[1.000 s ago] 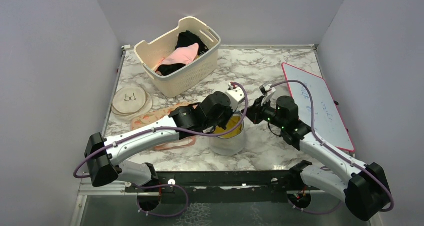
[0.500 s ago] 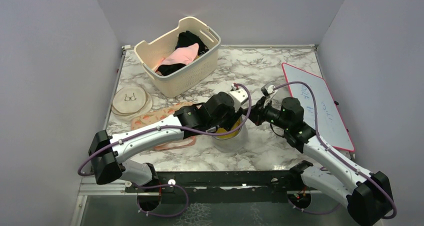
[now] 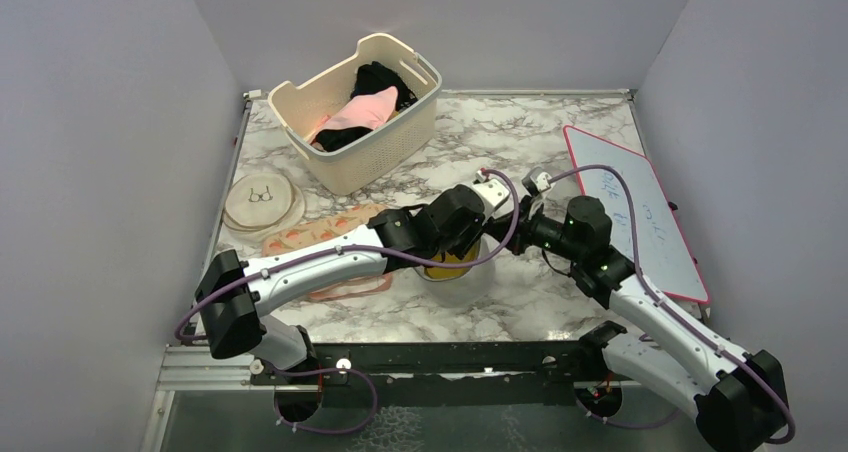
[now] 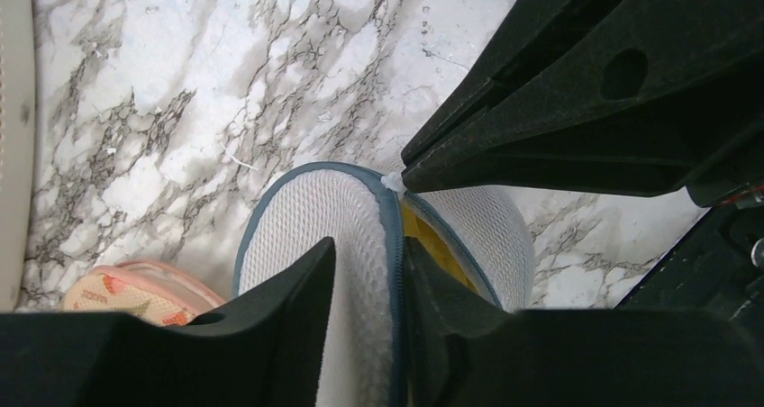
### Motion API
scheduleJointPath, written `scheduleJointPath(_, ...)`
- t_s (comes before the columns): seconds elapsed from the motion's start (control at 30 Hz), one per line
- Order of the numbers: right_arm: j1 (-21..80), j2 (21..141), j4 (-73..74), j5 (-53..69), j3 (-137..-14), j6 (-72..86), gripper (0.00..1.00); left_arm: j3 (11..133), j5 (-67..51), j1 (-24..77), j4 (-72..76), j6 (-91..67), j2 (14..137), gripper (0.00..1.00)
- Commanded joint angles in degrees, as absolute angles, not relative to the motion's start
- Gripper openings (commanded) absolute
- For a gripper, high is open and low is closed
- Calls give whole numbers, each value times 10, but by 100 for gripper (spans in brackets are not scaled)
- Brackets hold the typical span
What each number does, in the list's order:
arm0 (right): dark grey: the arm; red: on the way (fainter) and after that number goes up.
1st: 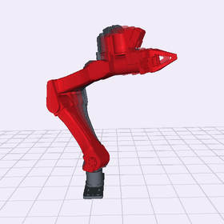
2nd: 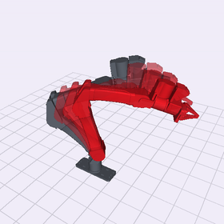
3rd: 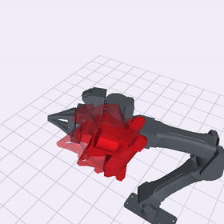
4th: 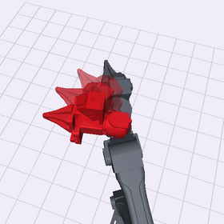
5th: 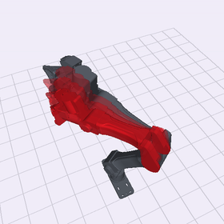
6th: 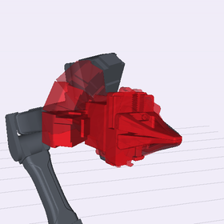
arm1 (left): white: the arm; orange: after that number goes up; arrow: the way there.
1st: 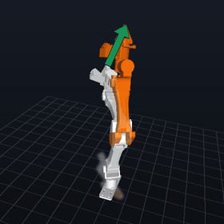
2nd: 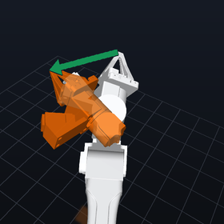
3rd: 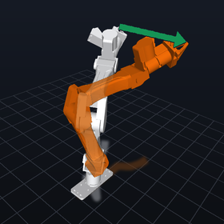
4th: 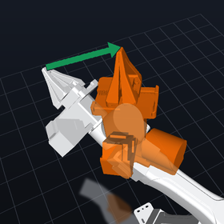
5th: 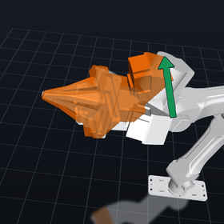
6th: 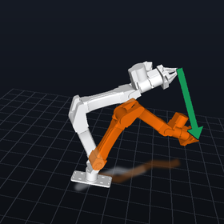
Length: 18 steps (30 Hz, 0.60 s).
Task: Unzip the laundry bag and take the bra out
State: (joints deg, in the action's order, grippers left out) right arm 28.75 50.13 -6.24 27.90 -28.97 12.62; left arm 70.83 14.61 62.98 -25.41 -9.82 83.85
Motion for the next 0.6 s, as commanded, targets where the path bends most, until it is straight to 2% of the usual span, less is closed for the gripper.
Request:
scheduleJointPath(0.0, 284, 486, -66, 292, -282, 124, 1, 729, 166, 636, -258, -95, 835, 19)
scheduleJointPath(0.2, 284, 495, -72, 249, -273, 139, 1, 723, 165, 643, -255, -93, 807, 0)
scheduleJointPath(0.57, 281, 539, -62, 193, -283, 157, 1, 694, 163, 646, -242, -98, 746, 0)
